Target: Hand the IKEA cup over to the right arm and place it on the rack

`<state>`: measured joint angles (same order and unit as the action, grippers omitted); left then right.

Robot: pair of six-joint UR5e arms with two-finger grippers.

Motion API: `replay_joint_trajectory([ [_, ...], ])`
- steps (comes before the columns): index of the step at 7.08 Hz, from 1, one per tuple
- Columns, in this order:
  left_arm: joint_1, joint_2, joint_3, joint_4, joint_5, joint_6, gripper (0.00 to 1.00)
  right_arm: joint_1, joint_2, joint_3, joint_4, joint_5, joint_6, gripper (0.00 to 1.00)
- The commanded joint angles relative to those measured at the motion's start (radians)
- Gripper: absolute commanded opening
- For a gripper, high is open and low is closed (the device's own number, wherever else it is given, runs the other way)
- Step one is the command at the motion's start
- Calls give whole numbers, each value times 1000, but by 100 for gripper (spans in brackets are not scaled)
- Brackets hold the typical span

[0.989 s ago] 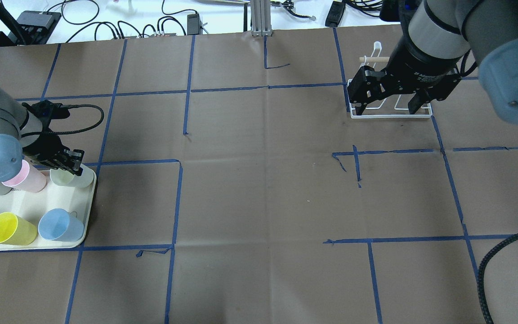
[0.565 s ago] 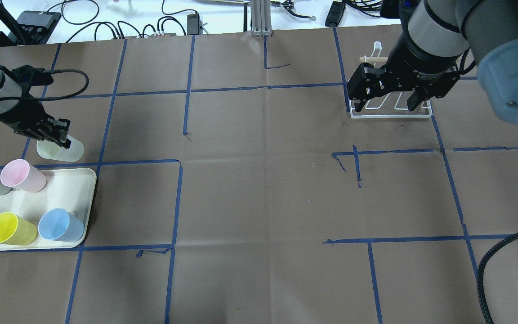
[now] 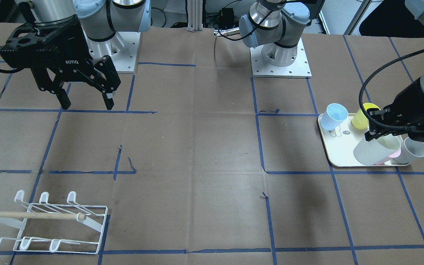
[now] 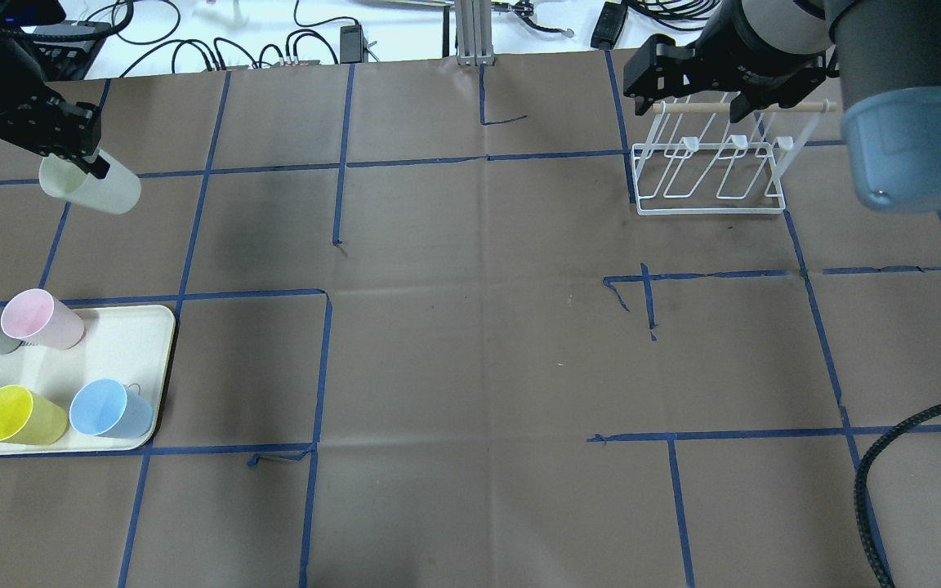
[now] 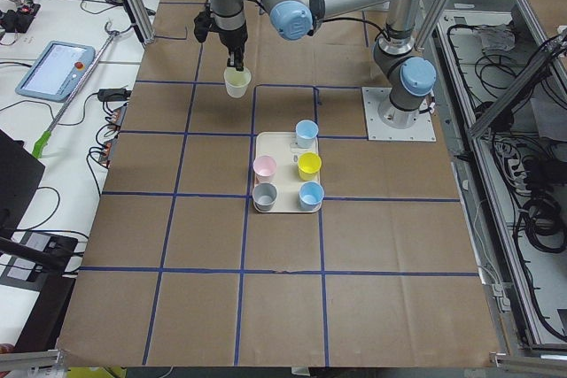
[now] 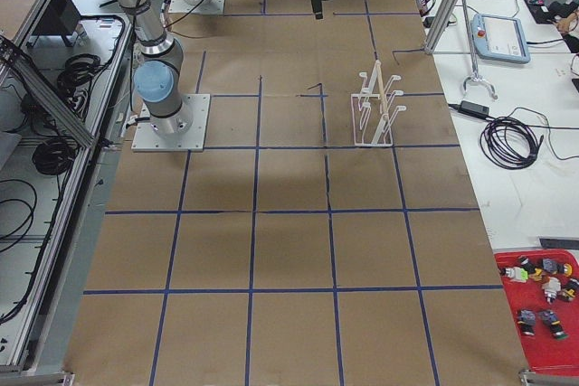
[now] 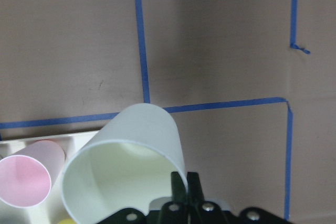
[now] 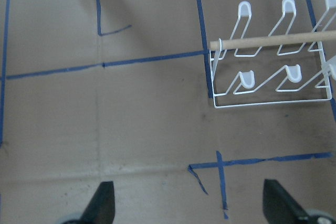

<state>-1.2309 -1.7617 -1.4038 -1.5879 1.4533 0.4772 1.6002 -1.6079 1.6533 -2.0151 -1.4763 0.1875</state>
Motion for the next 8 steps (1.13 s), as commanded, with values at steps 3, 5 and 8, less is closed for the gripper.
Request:
replay_joint_trajectory([
  [3,-83,-4,-18,160,-392,46,0,1,29,107,-309,135,514,99],
  [5,-146,-9,-154,489,-561,47,0,1,34,321,-793,282,771,99],
  [8,-182,-22,-438,1040,-832,49,0,1,29,451,-1169,375,1175,99],
])
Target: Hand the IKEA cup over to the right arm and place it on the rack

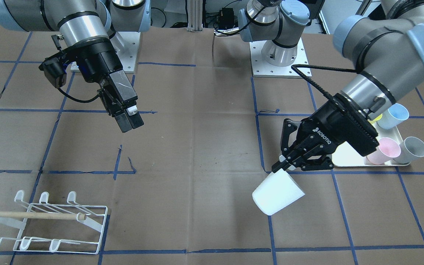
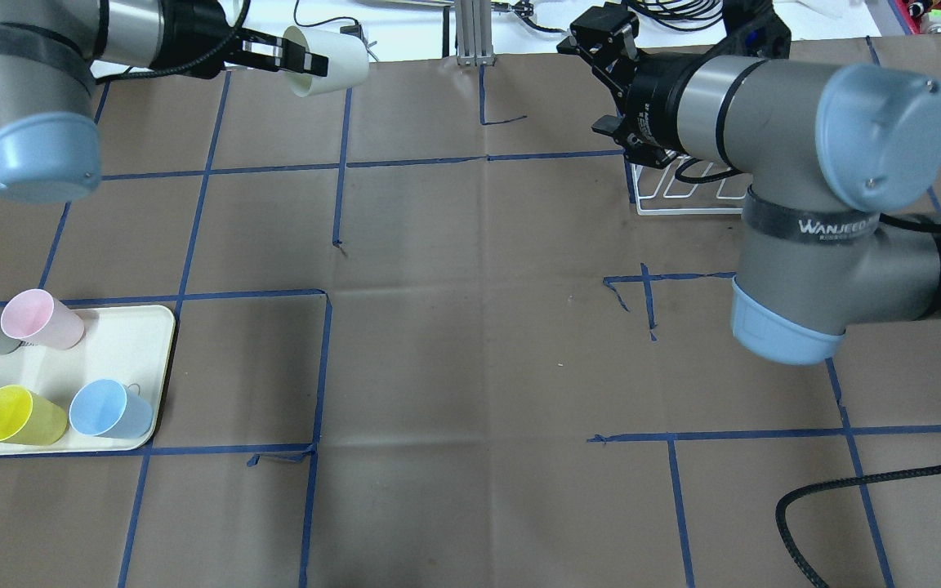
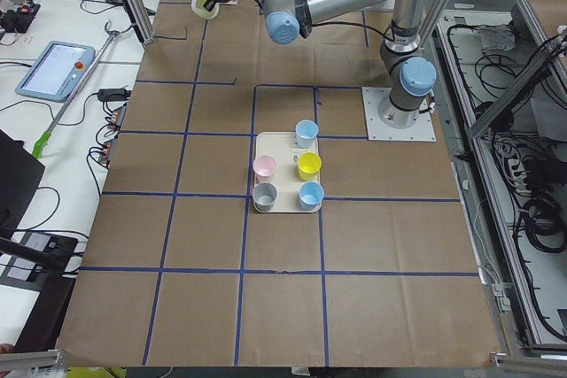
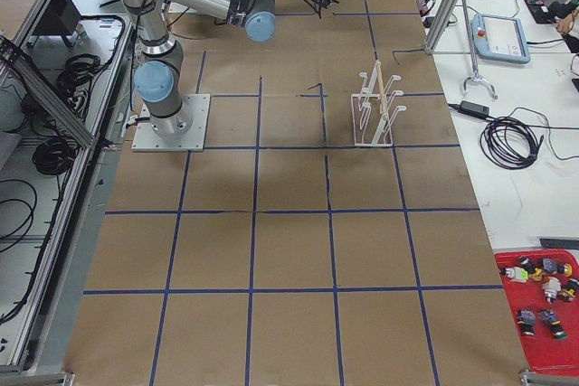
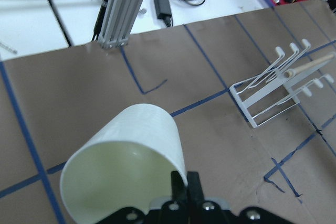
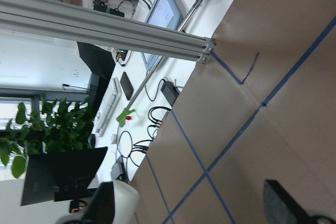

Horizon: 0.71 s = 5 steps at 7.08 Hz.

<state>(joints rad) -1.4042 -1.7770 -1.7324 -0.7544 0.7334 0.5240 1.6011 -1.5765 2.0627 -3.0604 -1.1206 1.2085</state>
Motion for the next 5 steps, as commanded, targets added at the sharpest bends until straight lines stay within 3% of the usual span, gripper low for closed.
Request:
replay_joint_trajectory([
  [1,-13,-42,-177,377,-193,4,0,5,-3,50,-150,19,230,99],
  [3,-77,-123,-231,655,-284,-7,3,7,6,47,-156,2,253,100],
  [5,-148,-136,-246,740,-289,-6,3,13,97,42,-144,11,250,100],
])
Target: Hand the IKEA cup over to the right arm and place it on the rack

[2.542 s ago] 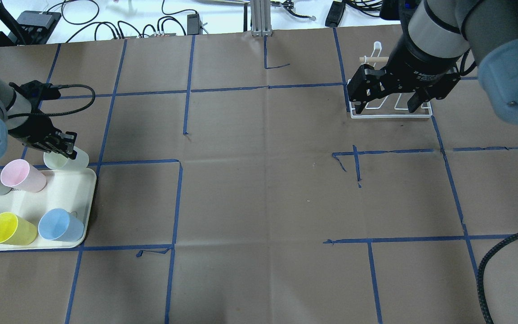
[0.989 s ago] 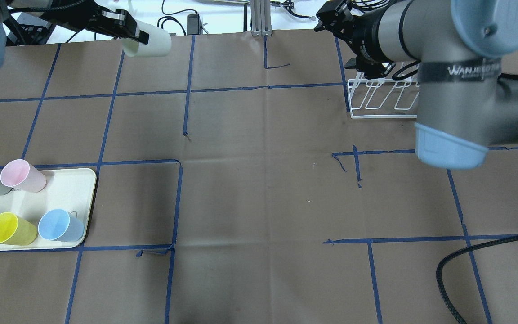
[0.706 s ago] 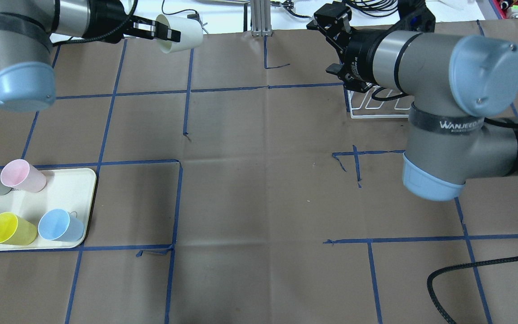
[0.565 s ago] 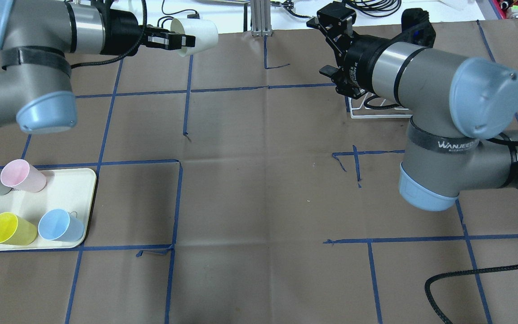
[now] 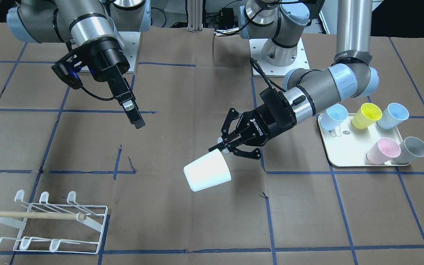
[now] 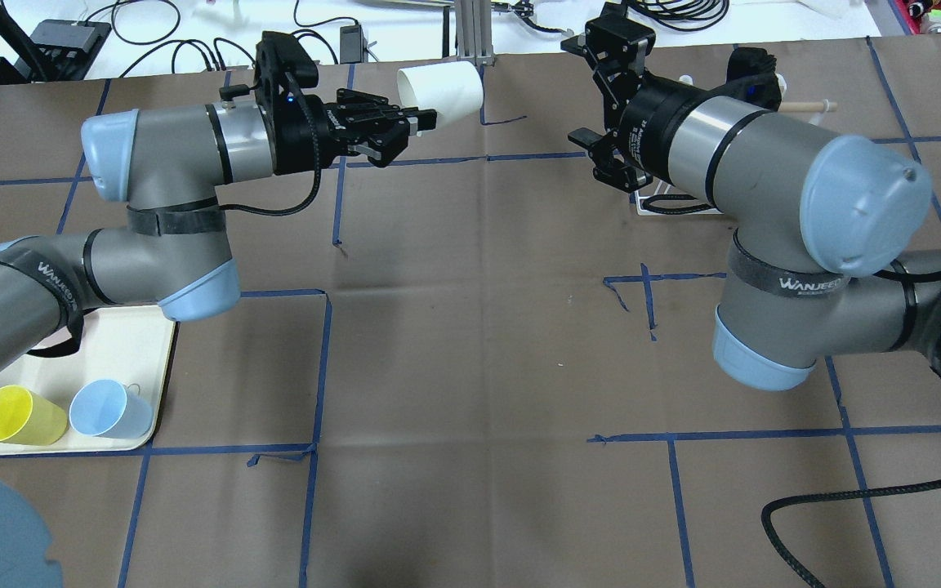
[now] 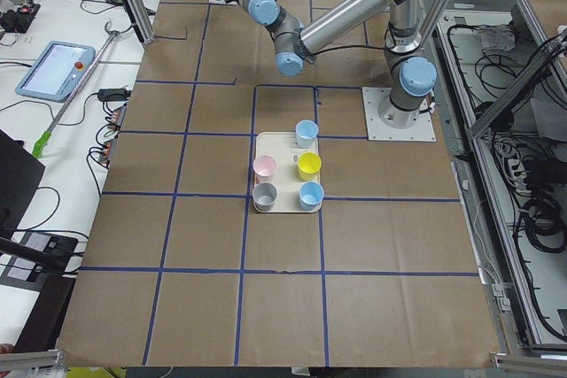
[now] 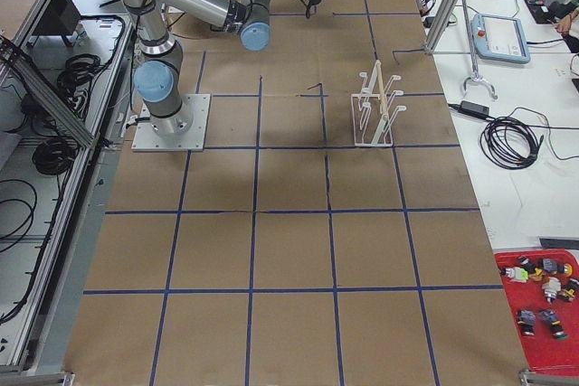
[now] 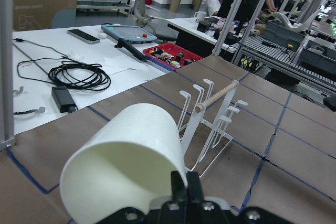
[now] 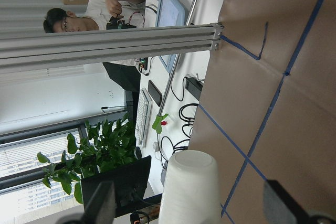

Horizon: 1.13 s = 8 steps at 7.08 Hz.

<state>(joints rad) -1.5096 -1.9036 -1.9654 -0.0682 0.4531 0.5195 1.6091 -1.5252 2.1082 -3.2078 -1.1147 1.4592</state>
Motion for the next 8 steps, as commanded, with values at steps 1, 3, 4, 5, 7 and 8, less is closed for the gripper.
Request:
replay_joint_trajectory([
  [1,-56,-17,-51,150,-8,-4,3,15,53,-4,5,1,1,100],
  [3,-61,-43,-86,261,-5,-74,3,17,83,-4,8,6,3,100],
  [4,-64,-42,-87,272,2,-90,3,24,88,1,9,0,3,100],
  [5,-69,-45,-93,295,2,-92,4,25,91,9,9,0,4,100],
  [7,-89,-45,-93,306,7,-105,4,26,94,16,9,-4,6,100],
  [8,-92,-43,-93,309,7,-108,4,35,96,12,11,-5,9,99],
])
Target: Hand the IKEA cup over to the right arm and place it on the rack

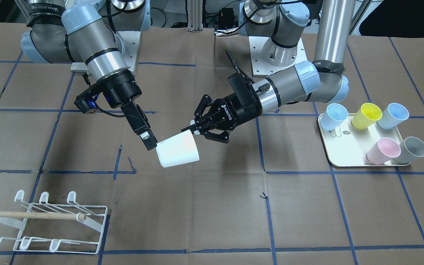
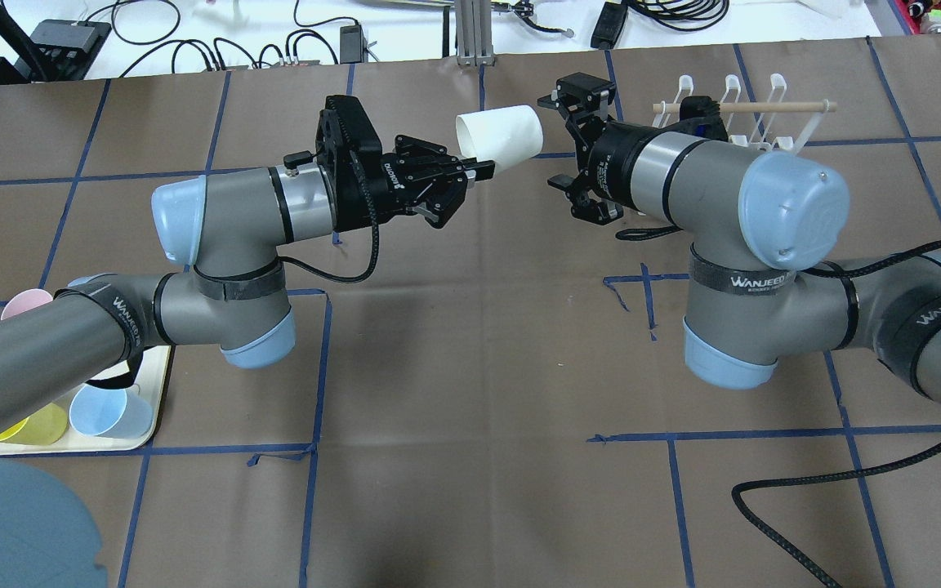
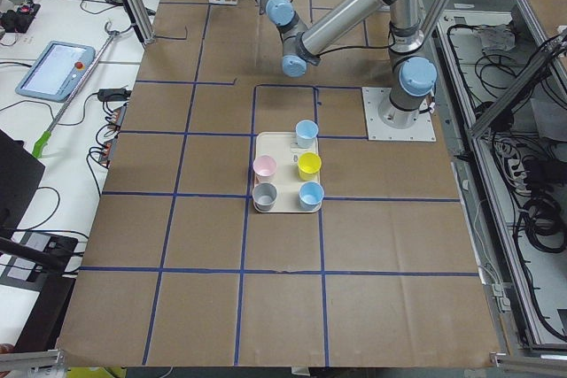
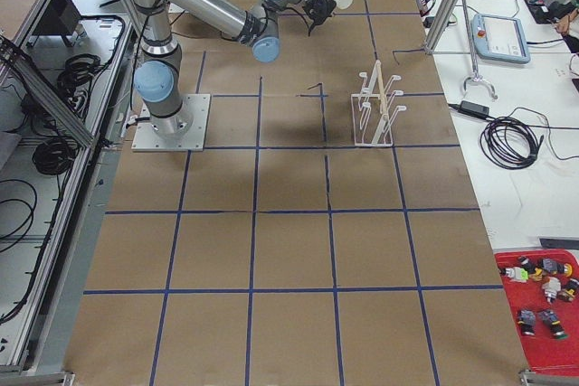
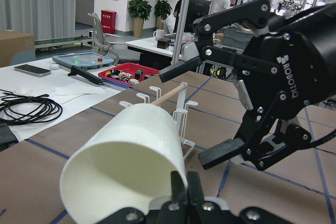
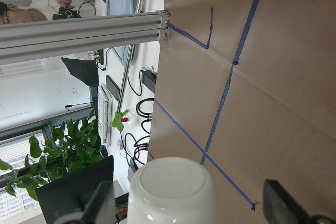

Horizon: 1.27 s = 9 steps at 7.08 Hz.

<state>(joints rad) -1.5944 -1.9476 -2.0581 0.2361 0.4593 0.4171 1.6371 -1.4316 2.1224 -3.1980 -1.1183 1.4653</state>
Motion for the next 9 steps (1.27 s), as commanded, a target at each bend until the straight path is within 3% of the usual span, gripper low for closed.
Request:
replay_joint_trajectory([
  [1,-7,-1,0,8,2,-6,4,18,3,-5,10,-3,1,99],
  [9,-7,2,0,8,2,-11,4,70,76,-87,16,-5,10,99],
])
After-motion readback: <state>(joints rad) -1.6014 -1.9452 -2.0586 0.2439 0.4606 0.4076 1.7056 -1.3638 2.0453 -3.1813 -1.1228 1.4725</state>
